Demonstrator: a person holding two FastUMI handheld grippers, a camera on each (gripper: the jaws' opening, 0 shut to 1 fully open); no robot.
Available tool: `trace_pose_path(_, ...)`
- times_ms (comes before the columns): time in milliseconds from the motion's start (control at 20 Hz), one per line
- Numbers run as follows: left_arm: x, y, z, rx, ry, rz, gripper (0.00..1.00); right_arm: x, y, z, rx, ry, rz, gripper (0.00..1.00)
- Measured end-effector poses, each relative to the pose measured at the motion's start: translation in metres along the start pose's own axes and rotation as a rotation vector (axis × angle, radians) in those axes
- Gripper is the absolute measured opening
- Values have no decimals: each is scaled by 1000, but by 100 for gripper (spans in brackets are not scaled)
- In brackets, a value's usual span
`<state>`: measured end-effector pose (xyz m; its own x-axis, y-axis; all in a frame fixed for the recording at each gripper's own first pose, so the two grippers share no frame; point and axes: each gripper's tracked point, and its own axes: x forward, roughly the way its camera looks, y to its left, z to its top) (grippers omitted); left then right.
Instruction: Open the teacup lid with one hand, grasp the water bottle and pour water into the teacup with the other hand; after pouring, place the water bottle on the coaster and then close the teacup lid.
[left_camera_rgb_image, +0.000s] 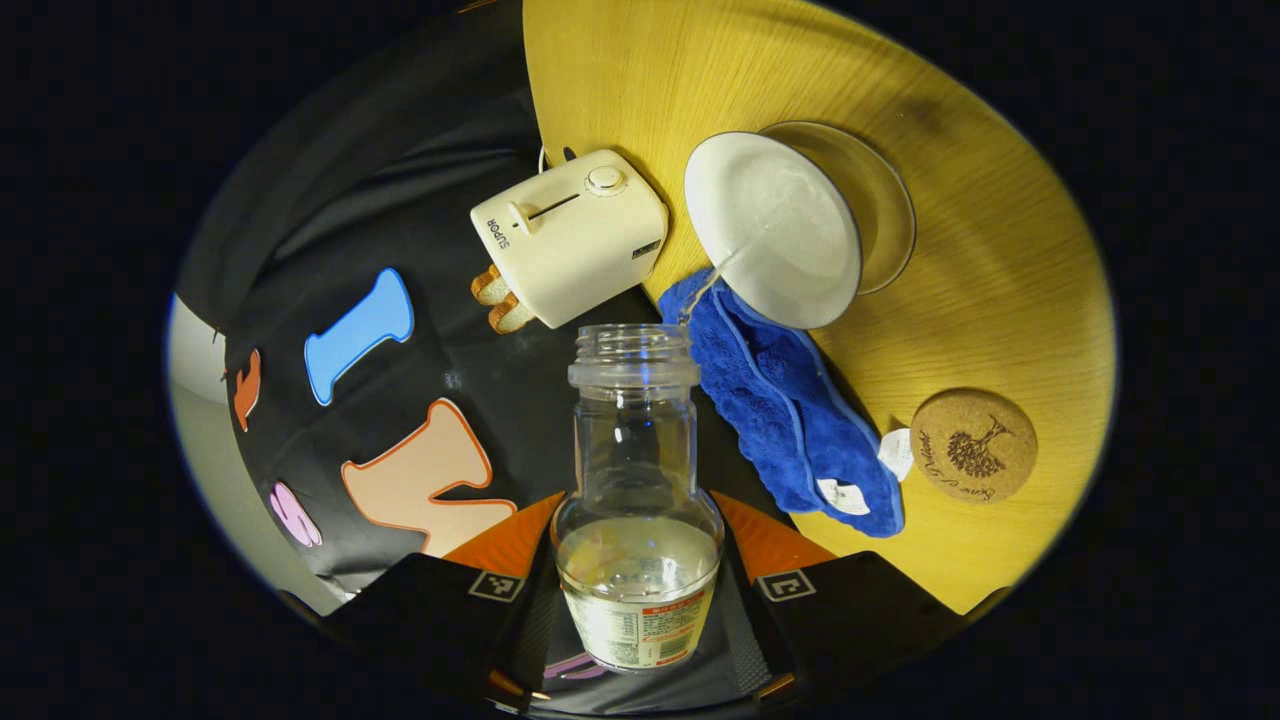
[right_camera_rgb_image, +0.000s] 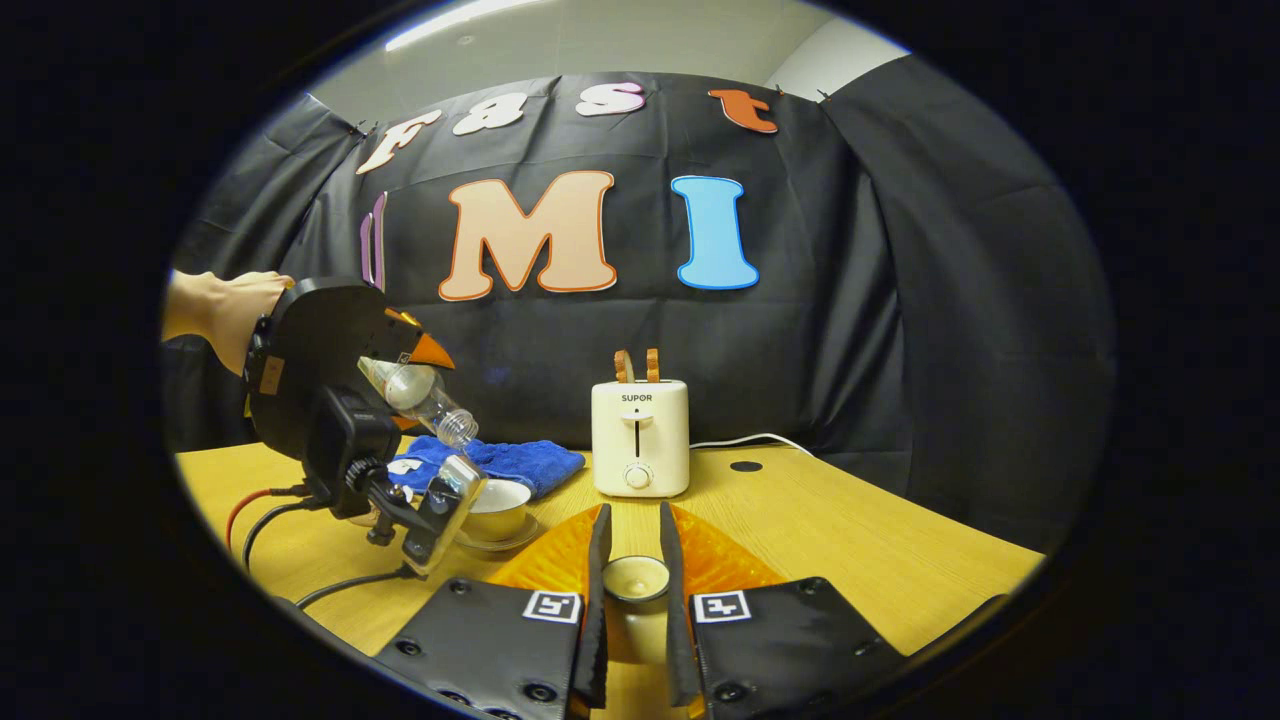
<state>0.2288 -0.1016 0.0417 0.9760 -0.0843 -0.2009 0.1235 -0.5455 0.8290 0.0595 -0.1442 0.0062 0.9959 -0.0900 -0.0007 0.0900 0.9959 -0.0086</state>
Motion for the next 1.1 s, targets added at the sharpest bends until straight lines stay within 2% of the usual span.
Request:
trace_pose_path(50,-1,1,-1,2,0,0,68,0,0,-1,0,0,0,29)
trace_pose_path(450,-1,9,-5,-13,-3,16,67,0,0,-1,0,0,0,27)
trace_pose_path(600,2,3,-3,-91,-17,2,69,0,0,0,0,1,1,29)
trace_pose_path(800,9,-17,8,-324,-54,-53,68,0,-1,0,0,1,0,24)
trace_pose_path(850,9,-20,12,-406,-67,-67,69,0,0,0,0,1,1,27)
trace_pose_path(1000,4,-24,28,-727,-145,-81,68,0,0,0,0,1,2,24)
trace_pose_path(1050,2,-27,32,-844,-167,-92,68,0,0,0,0,1,2,29)
trace_pose_path(1100,3,-25,36,-966,-189,-76,68,0,0,0,0,1,2,27)
